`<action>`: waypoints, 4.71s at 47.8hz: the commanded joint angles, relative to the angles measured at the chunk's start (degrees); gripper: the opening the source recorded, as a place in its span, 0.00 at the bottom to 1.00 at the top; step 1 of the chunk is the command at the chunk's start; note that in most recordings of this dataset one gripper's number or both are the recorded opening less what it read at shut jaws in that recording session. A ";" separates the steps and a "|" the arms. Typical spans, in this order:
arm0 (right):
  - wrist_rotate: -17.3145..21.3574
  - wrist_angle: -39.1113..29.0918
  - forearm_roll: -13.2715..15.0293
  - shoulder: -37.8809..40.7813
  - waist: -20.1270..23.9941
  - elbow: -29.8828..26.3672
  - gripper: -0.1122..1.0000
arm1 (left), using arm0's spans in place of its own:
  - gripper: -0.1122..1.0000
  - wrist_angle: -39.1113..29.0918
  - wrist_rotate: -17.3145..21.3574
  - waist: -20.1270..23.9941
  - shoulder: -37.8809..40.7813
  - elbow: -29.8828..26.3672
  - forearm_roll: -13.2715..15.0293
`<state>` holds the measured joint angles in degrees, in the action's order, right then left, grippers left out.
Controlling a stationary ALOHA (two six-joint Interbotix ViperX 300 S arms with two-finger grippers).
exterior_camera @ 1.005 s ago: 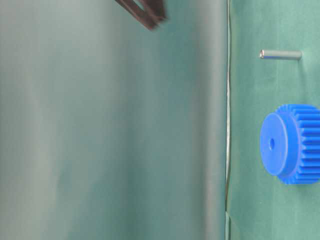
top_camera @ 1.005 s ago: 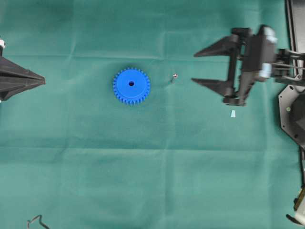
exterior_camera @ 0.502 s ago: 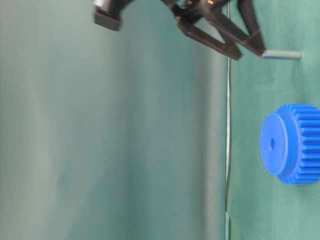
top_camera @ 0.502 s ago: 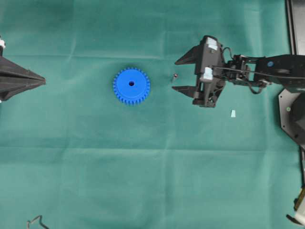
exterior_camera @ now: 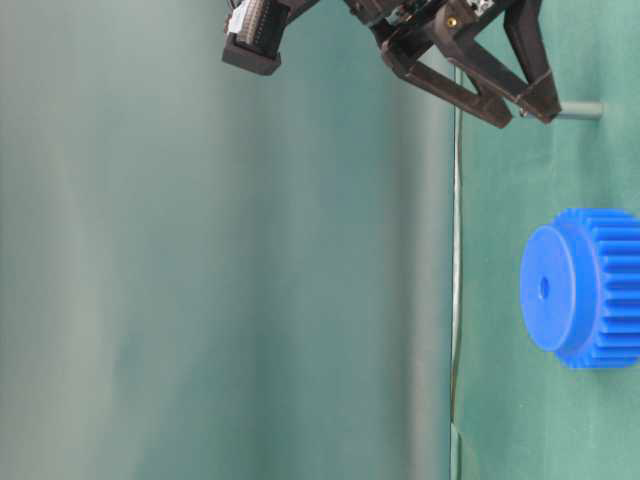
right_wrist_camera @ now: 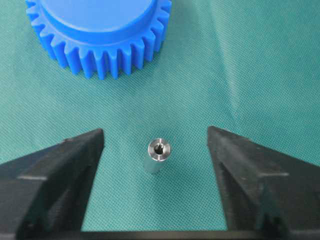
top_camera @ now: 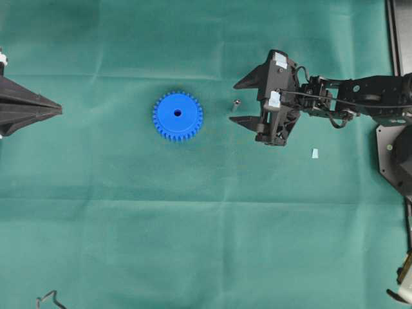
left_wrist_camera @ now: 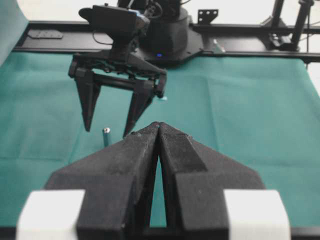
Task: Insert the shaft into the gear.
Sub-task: 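Lower the right gripper and close it on the silver shaft, then lift the shaft and carry it left over the blue gear's center hole, then lower the shaft vertically into the blue gear's center hole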
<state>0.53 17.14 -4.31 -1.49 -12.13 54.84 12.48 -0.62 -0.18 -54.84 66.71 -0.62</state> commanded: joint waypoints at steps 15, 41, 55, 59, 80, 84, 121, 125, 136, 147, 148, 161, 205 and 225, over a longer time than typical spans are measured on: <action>0.09 -0.88 -0.18 -0.53 0.18 -0.79 0.25 | 0.10 -0.44 0.00 0.18 0.35 -1.58 -0.18; -0.26 -10.11 0.09 -6.77 0.18 -5.01 0.25 | 0.10 -1.32 -0.18 0.18 0.09 -1.49 -0.18; -0.26 -17.67 0.09 -11.69 0.18 -7.03 0.25 | 0.10 -1.32 -0.18 0.18 0.00 -1.49 -0.18; -0.26 -17.84 0.18 -11.60 0.18 -7.03 0.25 | 0.10 -1.41 -0.09 0.18 0.00 -1.49 -0.18; 0.00 -16.26 0.09 -6.33 2.90 -13.97 0.25 | 0.10 -1.49 -0.18 0.18 0.00 -1.49 -0.18; -0.09 -16.61 0.09 -3.78 3.52 -17.05 0.25 | 0.10 -1.49 -0.18 0.18 0.00 -1.49 -0.18; -0.35 -18.19 0.18 4.48 4.39 -24.96 0.25 | 0.10 -1.58 -0.18 0.18 0.00 -1.49 -0.09; -0.35 -17.75 0.18 5.89 4.39 -24.96 0.25 | 0.10 -1.58 -0.18 0.18 0.00 -1.58 -0.18; -0.26 -16.00 0.18 8.70 4.39 -24.96 0.25 | 0.10 -1.49 -0.18 0.18 0.00 -1.49 -0.18; -0.26 -15.73 0.18 9.05 4.31 -24.79 0.25 | 0.10 -1.58 -0.18 0.18 0.00 -1.49 -0.18; -0.26 -15.73 0.18 9.05 4.39 -24.79 0.25 | 0.10 -1.58 -0.18 0.18 0.00 -1.49 -0.18; -0.26 -15.29 0.18 9.23 4.31 -24.70 0.25 | 0.10 -1.58 -0.18 0.18 0.09 -1.49 -0.18; -0.35 -12.66 0.18 12.57 4.39 -24.70 0.25 | 0.10 -1.58 -0.09 0.18 0.26 -1.49 -0.18; -0.44 -13.01 0.18 12.74 4.39 -24.70 0.25 | 0.10 -1.58 -0.09 0.18 0.35 -1.58 -0.18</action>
<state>0.18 3.96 -4.13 12.13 -7.82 30.85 10.63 -0.70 -0.09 -55.02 66.71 -0.62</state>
